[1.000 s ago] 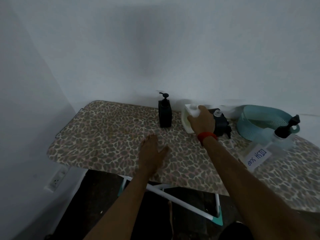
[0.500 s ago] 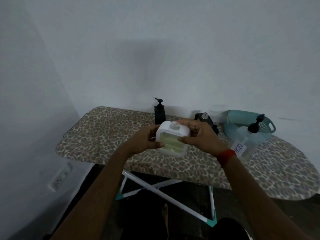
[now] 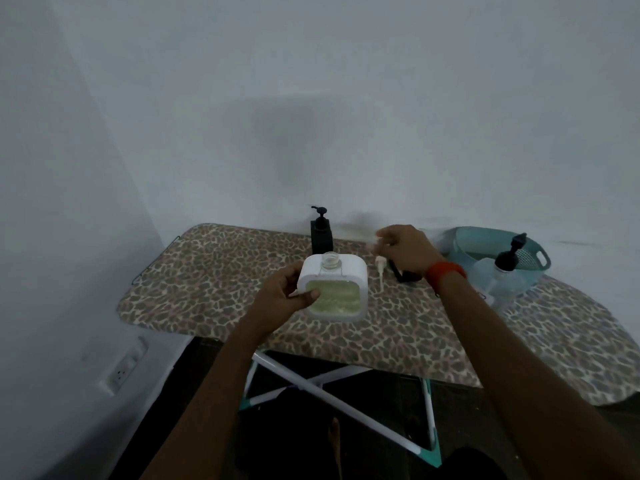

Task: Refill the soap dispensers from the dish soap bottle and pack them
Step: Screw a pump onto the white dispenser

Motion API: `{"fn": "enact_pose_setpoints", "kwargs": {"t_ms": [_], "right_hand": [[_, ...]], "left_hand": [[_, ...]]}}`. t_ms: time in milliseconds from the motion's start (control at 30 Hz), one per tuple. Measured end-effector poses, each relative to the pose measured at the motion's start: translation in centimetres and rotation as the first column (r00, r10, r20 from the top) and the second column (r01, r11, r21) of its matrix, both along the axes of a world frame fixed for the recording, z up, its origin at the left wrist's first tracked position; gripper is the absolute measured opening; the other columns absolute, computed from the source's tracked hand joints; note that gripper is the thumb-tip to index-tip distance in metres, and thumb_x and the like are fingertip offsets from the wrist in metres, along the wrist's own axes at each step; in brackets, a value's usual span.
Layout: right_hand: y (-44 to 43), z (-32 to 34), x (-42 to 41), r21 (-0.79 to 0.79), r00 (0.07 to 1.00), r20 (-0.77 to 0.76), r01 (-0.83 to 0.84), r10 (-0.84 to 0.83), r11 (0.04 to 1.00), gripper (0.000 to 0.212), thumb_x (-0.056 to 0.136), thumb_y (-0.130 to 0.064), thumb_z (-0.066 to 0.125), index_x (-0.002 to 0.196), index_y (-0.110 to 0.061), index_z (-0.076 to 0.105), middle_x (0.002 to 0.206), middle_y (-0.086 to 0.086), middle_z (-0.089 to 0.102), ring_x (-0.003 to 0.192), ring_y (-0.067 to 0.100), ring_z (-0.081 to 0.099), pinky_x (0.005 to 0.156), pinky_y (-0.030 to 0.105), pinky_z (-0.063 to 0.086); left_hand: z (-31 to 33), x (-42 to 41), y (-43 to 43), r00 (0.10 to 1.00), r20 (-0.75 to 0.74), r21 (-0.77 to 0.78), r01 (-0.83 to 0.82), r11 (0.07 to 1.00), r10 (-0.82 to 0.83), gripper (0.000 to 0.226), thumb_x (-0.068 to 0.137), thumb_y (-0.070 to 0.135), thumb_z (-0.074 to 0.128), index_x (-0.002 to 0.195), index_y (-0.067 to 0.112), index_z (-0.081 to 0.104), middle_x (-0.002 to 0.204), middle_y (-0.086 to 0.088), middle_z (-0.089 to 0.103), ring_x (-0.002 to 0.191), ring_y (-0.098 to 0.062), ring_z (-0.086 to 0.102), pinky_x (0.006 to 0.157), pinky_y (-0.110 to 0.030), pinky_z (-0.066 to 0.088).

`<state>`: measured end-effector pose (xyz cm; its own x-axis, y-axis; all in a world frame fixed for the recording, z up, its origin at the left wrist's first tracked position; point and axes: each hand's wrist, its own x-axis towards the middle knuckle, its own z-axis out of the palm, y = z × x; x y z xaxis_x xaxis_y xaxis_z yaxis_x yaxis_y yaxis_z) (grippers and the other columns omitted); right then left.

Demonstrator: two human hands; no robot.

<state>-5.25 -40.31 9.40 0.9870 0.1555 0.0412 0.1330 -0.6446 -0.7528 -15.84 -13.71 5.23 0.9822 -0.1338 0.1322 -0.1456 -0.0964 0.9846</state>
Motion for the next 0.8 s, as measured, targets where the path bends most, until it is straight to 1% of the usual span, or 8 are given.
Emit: {"fn": "enact_pose_setpoints", "kwargs": {"t_ms": [67, 133, 267, 333, 467, 667, 733, 800], "right_hand": [[0.7, -1.8, 3.4, -0.314, 0.994, 0.040, 0.111, -0.103, 0.943, 0.043, 0.091, -0.030, 0.071, 0.124, -0.005, 0.062, 0.119, 0.013, 0.068, 0.110, 0.029, 0.063, 0.095, 0.038, 0.052], [1.9, -3.7, 5.8, -0.539, 0.996, 0.008, 0.079, -0.089, 0.839, 0.028, 0.097, -0.019, 0.058, 0.117, 0.001, 0.061, 0.118, 0.021, 0.067, 0.106, 0.034, 0.065, 0.084, 0.037, 0.052], [3.0, -8.1, 8.5, -0.737, 0.998, -0.045, -0.002, -0.047, 0.676, 0.030, 0.102, -0.018, 0.047, 0.122, -0.002, 0.062, 0.122, 0.019, 0.067, 0.107, 0.034, 0.066, 0.090, 0.041, 0.056], [3.2, -10.0, 9.3, -0.751, 0.997, -0.014, 0.041, -0.078, 0.659, 0.033, 0.102, -0.021, 0.048, 0.128, -0.004, 0.061, 0.127, 0.016, 0.066, 0.112, 0.032, 0.064, 0.095, 0.041, 0.053], [3.3, -12.1, 9.9, -0.697, 0.994, 0.034, 0.098, -0.103, 0.711, 0.035, 0.102, -0.012, 0.043, 0.134, -0.004, 0.055, 0.134, 0.017, 0.060, 0.115, 0.034, 0.063, 0.091, 0.043, 0.052], [2.7, -12.2, 9.7, -0.519, 0.991, 0.064, 0.135, -0.119, 0.844, 0.024, 0.099, -0.008, 0.052, 0.123, -0.002, 0.055, 0.122, 0.020, 0.063, 0.110, 0.037, 0.061, 0.083, 0.041, 0.049], [2.6, -10.8, 9.1, -0.323, 0.986, 0.059, 0.168, -0.157, 0.931, 0.030, 0.093, -0.019, 0.067, 0.116, -0.004, 0.053, 0.104, 0.015, 0.067, 0.095, 0.033, 0.066, 0.072, 0.032, 0.050], [2.6, -7.9, 7.9, 0.018, 0.967, 0.094, 0.237, -0.238, 0.971, 0.037, 0.088, -0.027, 0.075, 0.112, -0.007, 0.054, 0.087, 0.001, 0.064, 0.077, 0.017, 0.065, 0.061, 0.017, 0.047]], "left_hand": [[-0.2, -0.2, 0.4, 1.000, -0.002, -0.029, -0.023, 0.999, 0.023, 0.042, 0.085, 0.003, 0.069, 0.117, 0.029, 0.062, 0.110, 0.006, 0.073, 0.106, -0.018, 0.068, 0.086, -0.035, 0.057], [-0.3, -0.1, 0.8, 0.999, -0.003, -0.048, -0.043, 0.998, 0.043, 0.042, 0.085, 0.002, 0.069, 0.115, 0.031, 0.062, 0.107, 0.010, 0.074, 0.103, -0.015, 0.069, 0.084, -0.032, 0.057], [-0.5, 0.4, 1.5, 0.996, 0.018, -0.049, -0.092, 0.995, 0.093, 0.042, 0.083, 0.004, 0.071, 0.113, 0.032, 0.062, 0.109, 0.007, 0.073, 0.104, -0.017, 0.069, 0.085, -0.034, 0.058], [-0.8, 0.8, 1.7, 0.994, 0.024, -0.056, -0.104, 0.993, 0.106, 0.042, 0.084, 0.004, 0.071, 0.115, 0.030, 0.062, 0.112, 0.001, 0.072, 0.105, -0.019, 0.069, 0.086, -0.036, 0.057], [-1.8, 1.4, 1.6, 0.993, 0.020, -0.045, -0.114, 0.992, 0.115, 0.044, 0.082, 0.012, 0.073, 0.123, 0.022, 0.060, 0.118, -0.007, 0.069, 0.108, -0.022, 0.067, 0.089, -0.041, 0.056], [-4.1, 2.6, 0.4, 0.995, -0.013, -0.013, -0.100, 0.995, 0.100, 0.044, 0.086, 0.007, 0.070, 0.128, 0.013, 0.057, 0.120, -0.004, 0.068, 0.109, -0.016, 0.066, 0.090, -0.033, 0.056], [-5.2, 3.4, -0.2, 0.995, -0.017, 0.008, -0.095, 0.995, 0.095, 0.045, 0.087, 0.009, 0.070, 0.129, 0.011, 0.056, 0.121, -0.004, 0.067, 0.110, -0.016, 0.065, 0.089, -0.031, 0.056], [-6.5, 4.2, -0.9, 0.995, -0.032, 0.024, -0.095, 0.995, 0.096, 0.041, 0.088, 0.010, 0.070, 0.126, 0.015, 0.056, 0.119, -0.001, 0.066, 0.110, -0.015, 0.064, 0.089, -0.030, 0.056]]}}
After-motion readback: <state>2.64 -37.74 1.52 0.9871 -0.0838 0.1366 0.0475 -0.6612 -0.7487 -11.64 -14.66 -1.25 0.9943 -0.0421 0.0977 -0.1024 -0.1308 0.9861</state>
